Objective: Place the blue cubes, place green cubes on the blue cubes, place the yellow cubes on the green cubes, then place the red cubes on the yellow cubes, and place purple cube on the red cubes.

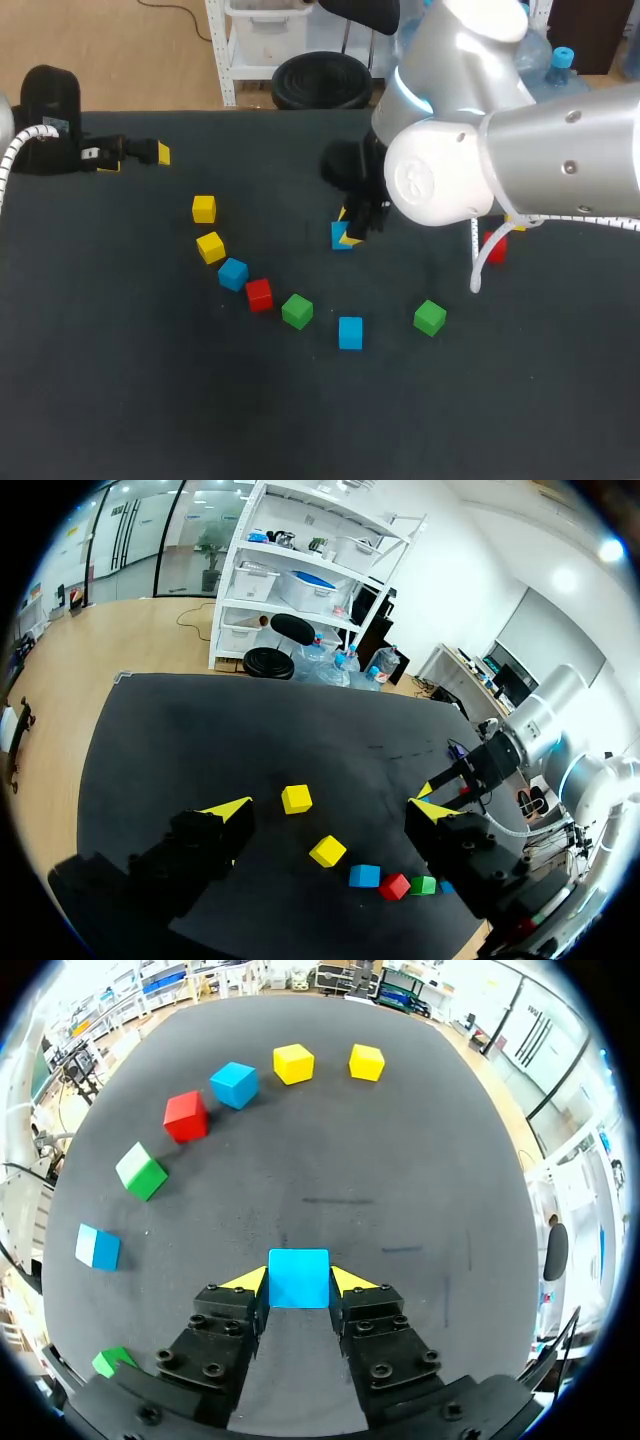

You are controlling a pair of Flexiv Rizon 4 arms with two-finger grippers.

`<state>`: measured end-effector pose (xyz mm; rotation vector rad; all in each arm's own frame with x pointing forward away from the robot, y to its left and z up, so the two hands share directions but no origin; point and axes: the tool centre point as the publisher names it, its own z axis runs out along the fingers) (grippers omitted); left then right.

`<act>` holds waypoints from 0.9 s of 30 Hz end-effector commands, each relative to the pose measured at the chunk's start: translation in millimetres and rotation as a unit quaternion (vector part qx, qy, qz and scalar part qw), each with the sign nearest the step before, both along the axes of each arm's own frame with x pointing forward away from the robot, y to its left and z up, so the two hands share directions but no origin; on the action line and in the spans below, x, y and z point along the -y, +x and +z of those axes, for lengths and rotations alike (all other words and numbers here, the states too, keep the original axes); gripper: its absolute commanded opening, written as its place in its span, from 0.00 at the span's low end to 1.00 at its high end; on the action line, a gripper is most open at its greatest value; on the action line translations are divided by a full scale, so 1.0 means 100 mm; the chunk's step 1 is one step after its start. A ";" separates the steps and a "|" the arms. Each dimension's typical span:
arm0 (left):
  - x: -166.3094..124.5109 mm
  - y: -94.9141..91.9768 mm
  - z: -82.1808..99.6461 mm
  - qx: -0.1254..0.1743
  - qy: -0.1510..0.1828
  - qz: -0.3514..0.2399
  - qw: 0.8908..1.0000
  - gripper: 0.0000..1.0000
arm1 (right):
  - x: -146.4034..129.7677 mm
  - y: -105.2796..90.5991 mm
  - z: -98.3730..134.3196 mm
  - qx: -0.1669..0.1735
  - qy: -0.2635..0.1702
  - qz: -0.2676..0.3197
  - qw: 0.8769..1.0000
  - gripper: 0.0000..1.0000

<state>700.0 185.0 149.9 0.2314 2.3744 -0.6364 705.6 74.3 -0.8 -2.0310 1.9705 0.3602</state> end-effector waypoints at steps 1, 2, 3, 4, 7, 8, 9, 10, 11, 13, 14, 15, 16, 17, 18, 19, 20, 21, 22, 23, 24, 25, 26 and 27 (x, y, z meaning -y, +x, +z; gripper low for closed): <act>0.00 0.00 0.00 0.000 0.000 0.000 1.000 1.00 | 0.00 0.01 -0.01 -0.001 0.002 0.001 1.000 0.00; 0.00 0.00 0.00 0.000 0.000 0.000 1.000 1.00 | 0.00 0.01 -0.02 -0.001 0.002 0.000 1.000 0.00; 0.00 0.00 0.00 0.000 0.000 0.000 1.000 1.00 | 0.00 0.01 -0.02 -0.002 0.002 0.000 1.000 0.00; 0.00 0.00 0.00 0.000 0.000 0.000 1.000 1.00 | 0.00 0.02 -0.02 -0.001 0.002 -0.001 1.000 0.00; 0.00 0.00 0.00 0.000 0.000 0.000 1.000 1.00 | 0.00 0.03 -0.02 -0.004 0.002 -0.004 1.000 0.30; 0.00 0.00 0.00 0.000 0.000 0.000 1.000 1.00 | 0.00 0.03 -0.02 -0.004 0.002 -0.005 1.000 0.45; 0.00 0.00 0.00 0.000 0.000 0.000 1.000 1.00 | 0.00 0.03 -0.02 -0.005 0.001 -0.005 1.000 0.52; 0.00 0.00 0.00 0.000 0.000 0.000 1.000 1.00 | 0.00 0.03 -0.02 -0.005 0.001 -0.006 1.000 0.75; 0.00 0.00 0.00 0.000 0.000 0.000 1.000 1.00 | 0.00 0.04 -0.02 -0.005 0.001 -0.006 1.000 0.97; 0.00 0.00 0.00 0.000 0.000 0.000 1.000 1.00 | 0.00 0.04 -0.02 -0.006 0.001 -0.007 1.000 1.00; 0.00 0.00 0.00 0.000 0.000 0.000 1.000 1.00 | 0.00 0.04 -0.02 -0.006 0.001 -0.007 1.000 1.00; 0.00 0.00 0.00 0.000 0.000 0.000 1.000 1.00 | 0.00 0.04 -0.02 -0.006 0.001 -0.007 1.000 1.00; 0.00 0.00 0.00 0.000 0.000 0.000 1.000 1.00 | 0.00 0.04 -0.02 -0.006 0.001 -0.008 1.000 1.00; 0.00 0.00 0.00 0.000 0.000 0.000 1.000 1.00 | 0.00 0.04 -0.02 -0.005 0.001 -0.009 1.000 1.00; 0.00 0.00 0.00 0.000 0.000 0.000 1.000 1.00 | 0.01 0.05 -0.01 -0.005 0.001 -0.010 1.000 1.00; 0.00 0.00 0.00 0.000 0.000 0.000 1.000 1.00 | 0.01 0.05 0.00 -0.004 0.003 -0.012 1.000 1.00; 0.00 0.00 0.00 0.000 0.000 0.000 1.000 1.00 | 0.02 0.05 0.02 -0.004 0.004 -0.014 1.000 1.00; 0.00 0.00 0.00 0.000 0.000 0.000 1.000 1.00 | 0.03 0.05 0.03 -0.005 0.006 -0.016 1.000 1.00; 0.00 0.00 0.00 0.000 0.000 0.000 1.000 1.00 | 0.04 0.05 0.05 -0.006 0.008 -0.020 1.000 1.00; 0.00 0.00 0.00 0.000 0.000 0.000 1.000 1.00 | 0.04 0.06 0.06 -0.007 0.011 -0.023 1.000 1.00; 0.00 0.00 0.00 0.000 0.000 0.000 1.000 1.00 | 0.05 0.06 0.08 -0.010 0.014 -0.027 1.000 1.00; 0.00 0.00 0.00 0.000 0.000 0.000 1.000 1.00 | 0.06 0.06 0.10 -0.011 0.017 -0.033 0.999 1.00; 0.00 0.00 0.00 0.000 0.000 0.000 1.000 1.00 | 0.07 0.06 0.12 -0.013 0.020 -0.037 0.999 1.00; 0.00 0.00 0.00 0.000 0.000 0.000 1.000 1.00 | 0.08 0.06 0.14 -0.015 0.024 -0.040 0.999 1.00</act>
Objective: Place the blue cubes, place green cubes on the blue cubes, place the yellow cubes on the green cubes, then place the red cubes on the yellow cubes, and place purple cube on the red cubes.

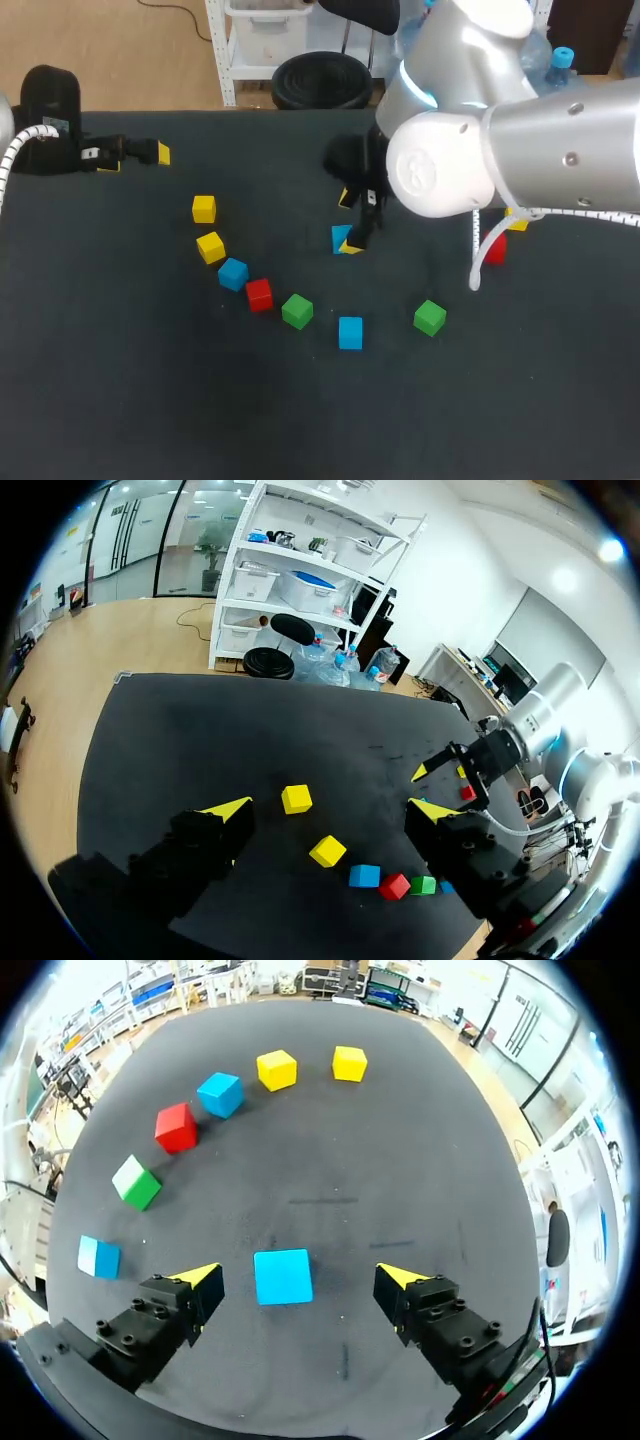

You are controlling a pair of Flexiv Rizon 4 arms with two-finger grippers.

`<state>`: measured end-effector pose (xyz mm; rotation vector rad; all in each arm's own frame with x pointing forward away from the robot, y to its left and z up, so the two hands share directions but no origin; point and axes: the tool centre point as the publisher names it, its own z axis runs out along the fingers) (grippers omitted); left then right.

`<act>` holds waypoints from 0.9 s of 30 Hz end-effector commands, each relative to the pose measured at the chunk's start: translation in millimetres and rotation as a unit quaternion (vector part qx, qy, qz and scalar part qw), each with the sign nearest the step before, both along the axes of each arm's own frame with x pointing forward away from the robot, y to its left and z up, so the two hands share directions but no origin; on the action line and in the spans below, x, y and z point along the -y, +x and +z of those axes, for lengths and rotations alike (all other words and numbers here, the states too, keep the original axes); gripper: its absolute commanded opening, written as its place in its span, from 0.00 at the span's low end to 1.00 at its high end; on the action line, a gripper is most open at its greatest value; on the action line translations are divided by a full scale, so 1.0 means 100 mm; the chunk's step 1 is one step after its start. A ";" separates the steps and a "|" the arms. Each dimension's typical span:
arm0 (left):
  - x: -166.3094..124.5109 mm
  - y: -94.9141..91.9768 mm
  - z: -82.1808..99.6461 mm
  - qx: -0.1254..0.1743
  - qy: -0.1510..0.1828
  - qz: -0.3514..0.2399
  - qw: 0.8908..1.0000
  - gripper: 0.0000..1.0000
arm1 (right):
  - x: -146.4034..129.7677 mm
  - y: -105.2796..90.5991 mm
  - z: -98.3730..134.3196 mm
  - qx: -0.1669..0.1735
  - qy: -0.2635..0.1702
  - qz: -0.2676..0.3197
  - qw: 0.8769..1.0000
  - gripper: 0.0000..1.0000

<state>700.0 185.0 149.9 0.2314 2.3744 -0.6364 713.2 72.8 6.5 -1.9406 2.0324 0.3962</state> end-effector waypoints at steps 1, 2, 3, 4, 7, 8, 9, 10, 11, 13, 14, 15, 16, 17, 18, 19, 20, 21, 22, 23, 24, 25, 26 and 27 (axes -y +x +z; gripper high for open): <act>0.00 0.00 0.00 0.000 0.000 0.000 1.000 1.00 | 0.08 -0.01 0.09 -0.006 0.013 -0.010 1.000 1.00; 0.00 0.00 0.00 0.000 0.000 0.000 1.000 1.00 | 0.10 -0.02 0.12 -0.011 0.019 -0.016 1.000 1.00; 0.00 0.00 0.00 0.000 0.000 0.000 1.000 1.00 | 0.11 -0.02 0.14 -0.014 0.022 -0.020 0.999 1.00; 0.00 0.00 0.00 0.000 0.000 0.000 1.000 1.00 | 0.12 -0.02 0.16 -0.015 0.026 -0.025 0.999 1.00; 0.00 0.00 0.00 0.000 0.000 0.000 1.000 1.00 | 0.17 -0.03 0.21 -0.018 0.034 -0.041 0.998 1.00; 0.00 0.00 0.00 0.000 0.000 0.000 1.000 1.00 | 0.19 -0.03 0.23 -0.020 0.037 -0.048 0.998 1.00; 0.00 0.00 0.00 0.000 0.000 0.000 1.000 1.00 | 0.22 -0.03 0.25 -0.016 0.038 -0.059 0.997 1.00; 0.00 0.00 0.00 0.000 0.000 0.000 1.000 1.00 | 0.24 -0.03 0.27 -0.015 0.040 -0.066 0.997 1.00; 0.00 0.00 0.00 0.000 0.000 0.000 1.000 1.00 | 0.26 -0.03 0.29 -0.015 0.043 -0.077 0.996 1.00; 0.00 0.00 0.00 0.000 0.000 0.000 1.000 1.00 | 0.32 -0.02 0.33 -0.010 0.048 -0.095 0.994 1.00; 0.00 0.00 0.00 0.000 0.000 0.000 1.000 1.00 | 0.35 -0.02 0.36 -0.005 0.050 -0.103 0.993 1.00; 0.00 0.00 0.00 0.000 0.000 0.000 1.000 1.00 | 0.38 -0.02 0.38 -0.001 0.051 -0.111 0.992 1.00; 0.00 0.00 0.00 0.000 0.000 0.000 1.000 1.00 | 0.41 -0.02 0.39 0.000 0.052 -0.120 0.991 1.00; 0.00 0.00 0.00 0.000 0.000 0.000 1.000 1.00 | 0.44 -0.01 0.41 0.001 0.054 -0.126 0.991 1.00; 0.00 0.00 0.00 0.000 0.000 0.000 1.000 1.00 | 0.47 0.00 0.42 0.004 0.055 -0.135 0.989 1.00; 0.00 0.00 0.00 0.000 0.000 0.000 1.000 1.00 | 0.51 0.01 0.44 0.007 0.057 -0.140 0.989 1.00; 0.00 0.00 0.00 0.000 0.000 0.000 1.000 1.00 | 0.55 0.01 0.46 0.009 0.060 -0.146 0.987 1.00; 0.00 0.00 0.00 0.000 0.000 0.000 1.000 1.00 | 0.59 0.02 0.48 0.012 0.063 -0.153 0.986 1.00; 0.00 0.00 0.00 0.000 0.000 0.000 1.000 1.00 | 0.62 0.02 0.50 0.014 0.065 -0.158 0.985 1.00; 0.00 0.00 0.00 0.000 0.000 0.000 1.000 1.00 | 0.66 0.02 0.52 0.015 0.069 -0.164 0.984 1.00; 0.00 0.00 0.00 0.000 0.000 0.000 1.000 1.00 | 0.71 0.01 0.55 0.018 0.072 -0.171 0.982 1.00; 0.00 0.00 0.00 0.000 0.000 0.000 1.000 1.00 | 0.73 0.01 0.56 0.020 0.075 -0.175 0.981 1.00; 0.00 0.00 0.00 0.000 0.000 0.000 1.000 1.00 | 0.77 0.01 0.58 0.021 0.079 -0.181 0.980 1.00; 0.00 0.00 0.00 0.000 0.000 0.000 1.000 1.00 | 0.81 0.00 0.61 0.023 0.083 -0.187 0.979 1.00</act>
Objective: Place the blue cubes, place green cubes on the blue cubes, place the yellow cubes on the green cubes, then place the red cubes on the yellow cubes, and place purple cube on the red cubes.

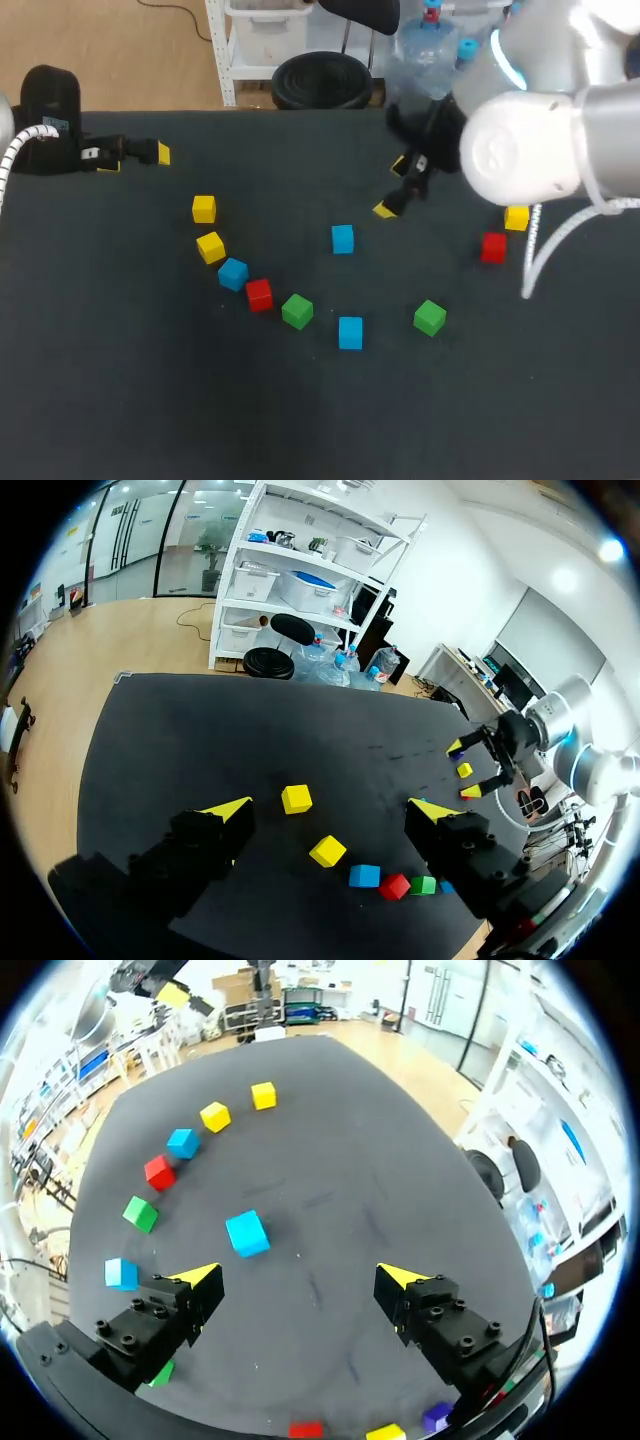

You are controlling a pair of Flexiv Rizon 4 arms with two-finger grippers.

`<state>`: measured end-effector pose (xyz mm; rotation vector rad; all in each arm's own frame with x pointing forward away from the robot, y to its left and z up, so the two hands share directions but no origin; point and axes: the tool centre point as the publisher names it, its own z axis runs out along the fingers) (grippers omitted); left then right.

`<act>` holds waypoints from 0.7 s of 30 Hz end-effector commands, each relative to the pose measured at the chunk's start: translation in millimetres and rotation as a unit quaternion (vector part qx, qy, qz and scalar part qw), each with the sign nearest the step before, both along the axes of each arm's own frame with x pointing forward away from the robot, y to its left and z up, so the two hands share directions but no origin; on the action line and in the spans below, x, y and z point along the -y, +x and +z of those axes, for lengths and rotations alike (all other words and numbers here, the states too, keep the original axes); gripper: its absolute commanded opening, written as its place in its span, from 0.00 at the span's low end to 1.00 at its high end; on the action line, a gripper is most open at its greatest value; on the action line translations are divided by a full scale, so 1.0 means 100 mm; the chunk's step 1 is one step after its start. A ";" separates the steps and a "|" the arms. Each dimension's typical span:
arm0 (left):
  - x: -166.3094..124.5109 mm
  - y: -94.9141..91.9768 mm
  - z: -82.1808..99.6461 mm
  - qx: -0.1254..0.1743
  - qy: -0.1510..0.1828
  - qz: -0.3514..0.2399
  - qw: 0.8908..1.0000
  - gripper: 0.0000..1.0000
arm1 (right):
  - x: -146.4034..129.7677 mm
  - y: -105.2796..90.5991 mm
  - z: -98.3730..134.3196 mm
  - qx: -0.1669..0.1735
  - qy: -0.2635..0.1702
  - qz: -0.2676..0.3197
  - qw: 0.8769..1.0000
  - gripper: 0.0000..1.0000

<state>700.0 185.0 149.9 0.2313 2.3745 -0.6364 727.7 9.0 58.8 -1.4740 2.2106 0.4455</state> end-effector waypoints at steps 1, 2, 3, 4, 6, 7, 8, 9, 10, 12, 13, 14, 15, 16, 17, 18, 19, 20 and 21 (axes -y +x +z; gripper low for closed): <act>0.00 0.00 0.00 0.000 0.000 0.000 1.000 1.00 | 0.21 -0.15 0.11 0.024 0.011 -0.025 0.999 1.00; 0.00 0.00 0.00 0.000 0.000 0.000 1.000 1.00 | 0.26 -0.16 0.14 0.027 0.016 -0.032 0.999 1.00; 0.00 0.00 0.00 0.000 0.000 0.000 1.000 1.00 | 0.31 -0.16 0.17 0.028 0.020 -0.038 0.999 1.00; 0.00 0.00 0.00 0.000 0.000 0.000 1.000 1.00 | 0.34 -0.16 0.19 0.029 0.022 -0.043 0.998 1.00; 0.00 0.00 0.00 0.000 0.000 0.000 1.000 1.00 | 0.42 -0.17 0.24 0.032 0.028 -0.051 0.998 1.00; 0.00 0.00 0.00 0.000 0.000 0.000 1.000 1.00 | 0.46 -0.18 0.27 0.033 0.031 -0.055 0.997 1.00; 0.00 0.00 0.00 0.000 0.000 0.000 1.000 1.00 | 0.50 -0.20 0.29 0.031 0.034 -0.058 0.997 1.00; 0.00 0.00 0.00 0.000 0.000 0.000 1.000 1.00 | 0.53 -0.21 0.31 0.031 0.034 -0.058 0.997 1.00; 0.00 0.00 0.00 0.000 0.000 0.000 1.000 1.00 | 0.56 -0.24 0.32 0.033 0.034 -0.059 0.997 1.00; 0.00 0.00 0.00 0.000 0.000 0.000 1.000 1.00 | 0.60 -0.28 0.34 0.033 0.034 -0.060 0.997 1.00; 0.00 0.00 0.00 0.000 0.000 0.000 1.000 1.00 | 0.62 -0.30 0.34 0.034 0.034 -0.060 0.997 1.00; 0.00 0.00 0.00 0.000 0.000 0.000 1.000 1.00 | 0.63 -0.32 0.35 0.034 0.034 -0.060 0.997 1.00; 0.00 0.00 0.00 0.000 0.000 0.000 1.000 1.00 | 0.66 -0.36 0.36 0.035 0.035 -0.062 0.997 1.00; 0.00 0.00 0.00 0.000 0.000 0.000 1.000 1.00 | 0.68 -0.39 0.36 0.036 0.035 -0.063 0.997 1.00; 0.00 0.00 0.00 0.000 0.000 0.000 1.000 1.00 | 0.70 -0.41 0.37 0.037 0.037 -0.066 0.996 1.00; 0.00 0.00 0.00 0.000 0.000 0.000 1.000 1.00 | 0.71 -0.43 0.37 0.039 0.038 -0.070 0.996 1.00; 0.00 0.00 0.00 0.000 0.000 0.000 1.000 1.00 | 0.74 -0.47 0.38 0.037 0.042 -0.071 0.996 1.00; 0.00 0.00 0.00 0.000 0.000 0.000 1.000 1.00 | 0.76 -0.49 0.39 0.038 0.042 -0.072 0.996 1.00; 0.00 0.00 0.00 0.000 0.000 0.000 1.000 1.00 | 0.78 -0.51 0.39 0.038 0.045 -0.076 0.995 1.00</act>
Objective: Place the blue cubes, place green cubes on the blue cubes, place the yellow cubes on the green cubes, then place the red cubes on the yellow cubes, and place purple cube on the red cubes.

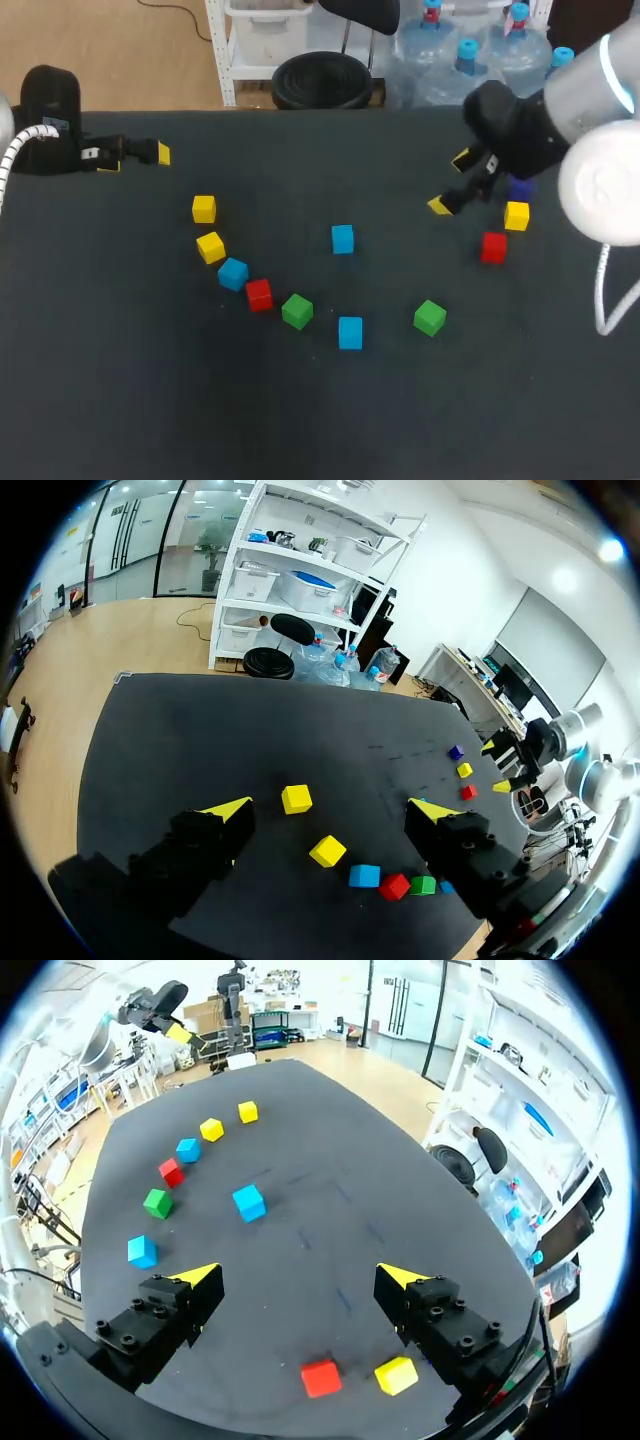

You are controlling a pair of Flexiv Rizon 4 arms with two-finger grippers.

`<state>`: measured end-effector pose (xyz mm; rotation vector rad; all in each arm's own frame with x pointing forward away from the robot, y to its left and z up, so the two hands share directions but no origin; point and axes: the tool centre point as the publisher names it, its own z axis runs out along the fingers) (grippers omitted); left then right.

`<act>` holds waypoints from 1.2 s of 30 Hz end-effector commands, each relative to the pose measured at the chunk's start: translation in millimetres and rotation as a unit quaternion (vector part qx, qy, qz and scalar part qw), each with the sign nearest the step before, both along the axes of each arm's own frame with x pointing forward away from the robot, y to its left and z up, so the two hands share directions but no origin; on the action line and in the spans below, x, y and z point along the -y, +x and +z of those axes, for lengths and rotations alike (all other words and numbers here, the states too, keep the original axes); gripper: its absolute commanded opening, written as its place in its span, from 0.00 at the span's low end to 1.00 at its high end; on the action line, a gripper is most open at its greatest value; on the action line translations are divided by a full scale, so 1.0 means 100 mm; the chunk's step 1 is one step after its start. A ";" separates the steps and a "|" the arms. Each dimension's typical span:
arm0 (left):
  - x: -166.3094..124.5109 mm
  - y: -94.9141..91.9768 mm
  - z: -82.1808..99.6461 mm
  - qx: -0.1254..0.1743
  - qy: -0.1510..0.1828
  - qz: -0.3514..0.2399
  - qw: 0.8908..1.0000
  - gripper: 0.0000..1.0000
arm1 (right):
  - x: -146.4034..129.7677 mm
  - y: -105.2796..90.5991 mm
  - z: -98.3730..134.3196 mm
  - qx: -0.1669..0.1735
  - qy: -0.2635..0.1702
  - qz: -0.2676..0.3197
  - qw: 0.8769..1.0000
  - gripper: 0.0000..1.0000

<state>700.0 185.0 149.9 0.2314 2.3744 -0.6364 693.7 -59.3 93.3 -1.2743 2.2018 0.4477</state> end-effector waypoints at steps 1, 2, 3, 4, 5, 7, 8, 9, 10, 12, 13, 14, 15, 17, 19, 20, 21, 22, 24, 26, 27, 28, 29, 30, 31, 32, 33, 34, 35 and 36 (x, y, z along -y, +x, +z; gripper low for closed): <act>0.00 0.00 0.00 0.000 0.000 0.000 1.000 1.00 | 0.11 -0.19 0.05 0.010 0.005 -0.014 1.000 1.00; 0.00 0.00 0.00 0.000 0.000 0.000 1.000 1.00 | 0.13 -0.21 0.05 0.010 0.006 -0.015 1.000 1.00; 0.00 0.00 0.00 0.000 0.000 0.000 1.000 1.00 | 0.15 -0.23 0.05 0.011 0.007 -0.016 1.000 1.00; 0.00 0.00 0.00 0.000 0.000 0.000 1.000 1.00 | 0.16 -0.25 0.05 0.010 0.008 -0.016 1.000 1.00; 0.00 0.00 0.00 0.000 0.000 0.000 1.000 1.00 | 0.16 -0.30 0.04 0.009 0.007 -0.014 1.000 1.00; 0.00 0.00 0.00 0.000 0.000 0.000 1.000 1.00 | 0.16 -0.38 0.02 0.013 -0.001 -0.003 1.000 1.00; 0.00 0.00 0.00 0.000 0.000 0.000 1.000 1.00 | 0.15 -0.42 0.01 0.013 -0.003 -0.001 1.000 1.00; 0.00 0.00 0.00 0.000 0.000 0.000 1.000 1.00 | 0.15 -0.45 0.00 0.014 -0.005 0.005 1.000 1.00; 0.00 0.00 0.00 0.000 0.000 0.000 1.000 1.00 | 0.14 -0.49 -0.01 0.014 -0.006 0.011 1.000 1.00; 0.00 0.00 0.00 0.000 0.000 0.000 1.000 1.00 | 0.13 -0.56 -0.02 0.013 -0.009 0.023 1.000 1.00; 0.00 0.00 0.00 0.000 0.000 0.000 1.000 1.00 | 0.12 -0.59 -0.02 0.012 -0.009 0.029 0.999 1.00; 0.00 0.00 0.00 0.000 0.000 0.000 1.000 1.00 | 0.11 -0.63 -0.03 0.012 -0.009 0.035 0.999 1.00; 0.00 0.00 0.00 0.000 0.000 0.000 1.000 1.00 | 0.09 -0.67 -0.03 0.010 -0.011 0.041 0.999 1.00; 0.00 0.00 0.00 0.000 0.000 0.000 1.000 1.00 | 0.06 -0.76 -0.05 0.012 -0.018 0.056 0.998 1.00; 0.00 0.00 0.00 0.000 0.000 0.000 1.000 1.00 | 0.01 -0.86 -0.06 0.012 -0.023 0.073 0.997 1.00; 0.00 0.00 0.00 0.000 0.000 0.000 1.000 1.00 | -0.01 -0.91 -0.07 0.012 -0.027 0.082 0.996 1.00; 0.00 0.00 0.00 0.000 0.000 0.000 1.000 1.00 | -0.04 -0.96 -0.09 0.012 -0.032 0.090 0.995 1.00; 0.00 0.00 0.00 0.000 0.000 0.000 1.000 1.00 | -0.06 -1.00 -0.11 0.014 -0.039 0.099 0.994 1.00; 0.00 0.00 0.00 0.000 0.000 0.000 1.000 1.00 | -0.10 -1.09 -0.13 0.013 -0.046 0.122 0.991 1.00; 0.00 0.00 0.00 0.000 0.000 0.000 1.000 1.00 | -0.14 -1.15 -0.17 0.011 -0.055 0.137 0.989 1.00; 0.00 0.00 0.00 0.000 0.000 0.000 1.000 1.00 | -0.15 -1.16 -0.18 0.010 -0.057 0.140 0.988 1.00; 0.00 0.00 0.00 0.000 0.000 0.000 1.000 1.00 | -0.17 -1.17 -0.19 0.007 -0.059 0.146 0.988 1.00; 0.00 0.00 0.00 0.000 0.000 0.000 1.000 1.00 | -0.19 -1.19 -0.20 0.008 -0.063 0.151 0.987 1.00; 0.00 0.00 0.00 0.000 0.000 0.000 1.000 1.00 | -0.21 -1.20 -0.21 0.009 -0.064 0.153 0.986 1.00; 0.00 0.00 0.00 0.000 0.000 0.000 1.000 1.00 | -0.23 -1.21 -0.22 0.008 -0.065 0.155 0.986 1.00; 0.00 0.00 0.00 0.000 0.000 0.000 1.000 1.00 | -0.25 -1.22 -0.23 0.007 -0.066 0.156 0.986 1.00; 0.00 0.00 0.00 0.000 0.000 0.000 1.000 1.00 | -0.27 -1.22 -0.25 0.007 -0.067 0.155 0.986 1.00; 0.00 0.00 0.00 0.000 0.000 0.000 1.000 1.00 | -0.29 -1.24 -0.26 0.006 -0.069 0.156 0.985 1.00; 0.00 0.00 0.00 0.000 0.000 0.000 1.000 1.00 | -0.31 -1.25 -0.28 0.006 -0.072 0.159 0.985 1.00; 0.00 0.00 0.00 0.000 0.000 0.000 1.000 1.00 | -0.34 -1.27 -0.29 0.006 -0.071 0.162 0.984 1.00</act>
